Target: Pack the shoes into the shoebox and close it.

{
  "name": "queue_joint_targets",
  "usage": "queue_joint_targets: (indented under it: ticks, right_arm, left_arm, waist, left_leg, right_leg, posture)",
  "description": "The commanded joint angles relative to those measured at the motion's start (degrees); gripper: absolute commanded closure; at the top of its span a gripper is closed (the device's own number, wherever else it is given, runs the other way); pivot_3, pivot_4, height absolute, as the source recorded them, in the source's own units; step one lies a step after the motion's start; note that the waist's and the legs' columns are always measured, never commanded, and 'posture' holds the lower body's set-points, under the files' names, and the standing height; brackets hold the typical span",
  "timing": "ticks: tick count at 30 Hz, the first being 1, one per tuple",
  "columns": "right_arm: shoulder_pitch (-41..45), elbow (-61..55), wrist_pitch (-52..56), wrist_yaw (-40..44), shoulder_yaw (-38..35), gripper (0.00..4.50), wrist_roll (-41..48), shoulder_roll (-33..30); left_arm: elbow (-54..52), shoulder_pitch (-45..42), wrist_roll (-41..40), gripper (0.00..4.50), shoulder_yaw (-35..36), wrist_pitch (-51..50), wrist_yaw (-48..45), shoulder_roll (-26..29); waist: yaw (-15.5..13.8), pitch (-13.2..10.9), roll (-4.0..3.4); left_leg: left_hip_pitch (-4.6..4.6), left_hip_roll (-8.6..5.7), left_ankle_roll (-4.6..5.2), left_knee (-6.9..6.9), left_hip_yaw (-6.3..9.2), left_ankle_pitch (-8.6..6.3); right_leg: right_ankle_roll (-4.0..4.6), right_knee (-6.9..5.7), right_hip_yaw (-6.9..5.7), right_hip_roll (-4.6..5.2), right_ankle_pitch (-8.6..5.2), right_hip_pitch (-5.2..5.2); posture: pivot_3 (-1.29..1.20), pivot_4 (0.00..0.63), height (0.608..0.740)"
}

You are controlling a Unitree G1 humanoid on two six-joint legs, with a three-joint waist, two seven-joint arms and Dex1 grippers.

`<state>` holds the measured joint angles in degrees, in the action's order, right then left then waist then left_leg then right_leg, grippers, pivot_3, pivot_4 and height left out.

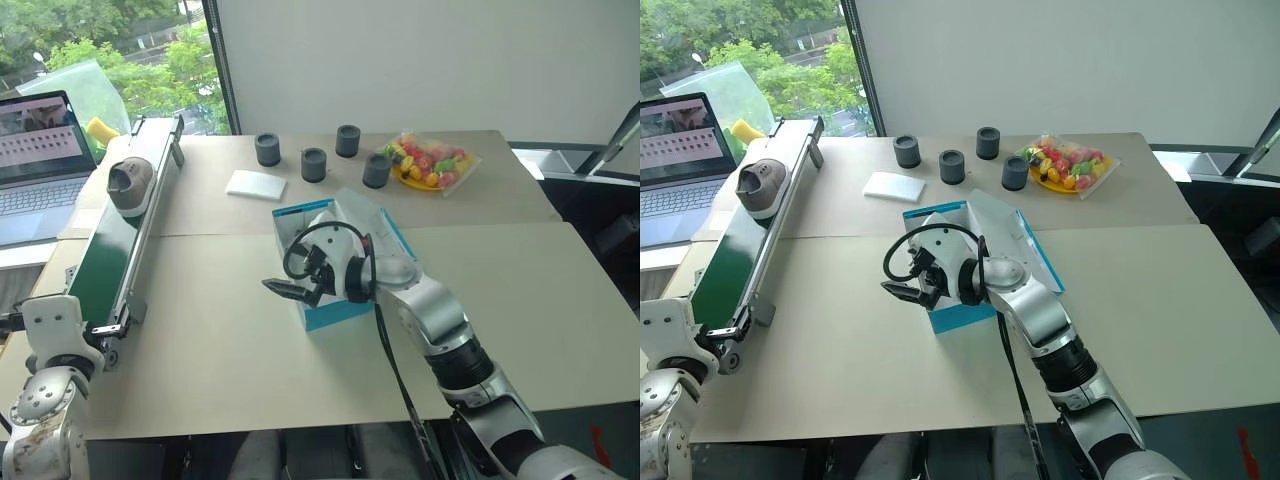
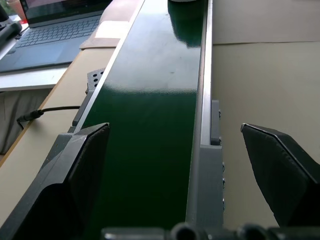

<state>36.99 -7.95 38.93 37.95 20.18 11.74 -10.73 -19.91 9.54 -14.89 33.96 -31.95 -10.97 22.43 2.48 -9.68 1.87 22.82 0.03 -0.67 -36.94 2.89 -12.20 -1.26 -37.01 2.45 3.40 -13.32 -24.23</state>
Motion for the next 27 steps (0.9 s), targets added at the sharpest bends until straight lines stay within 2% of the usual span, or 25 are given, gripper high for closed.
queue_joint_targets:
  ticks: [1,27]
  right_arm:
    - [0.9,-1.5,-1.5,-0.6,-0.4,0.03,-0.5,0.2]
    - [0.7,-1.9,-1.2,-1.4,-0.8,0.03,-0.2,0.6]
  left_arm:
    - [-0.6,-0.3,-1.0,0.0,1.3,0.2,0.3,0.5]
    - [2.1,-0.9,-2.2,0.0,2.5,-1.0,1.4,2.0]
  waist:
    - [0.0,0.0,0.0]
    - [0.0,0.0,0.0]
  left_leg:
    - [0.0,0.0,0.0,0.0,0.01,0.0]
    - [-0.01,0.01,0.0,0.01,0.03,0.0]
  right_leg:
    - [0.0,0.0,0.0,0.0,0.0,0.0]
    - [0.0,0.0,0.0,0.0,0.0,-0.01]
  posture:
    - [0.0,0.15,0.737]
    - [0.0,0.15,0.737]
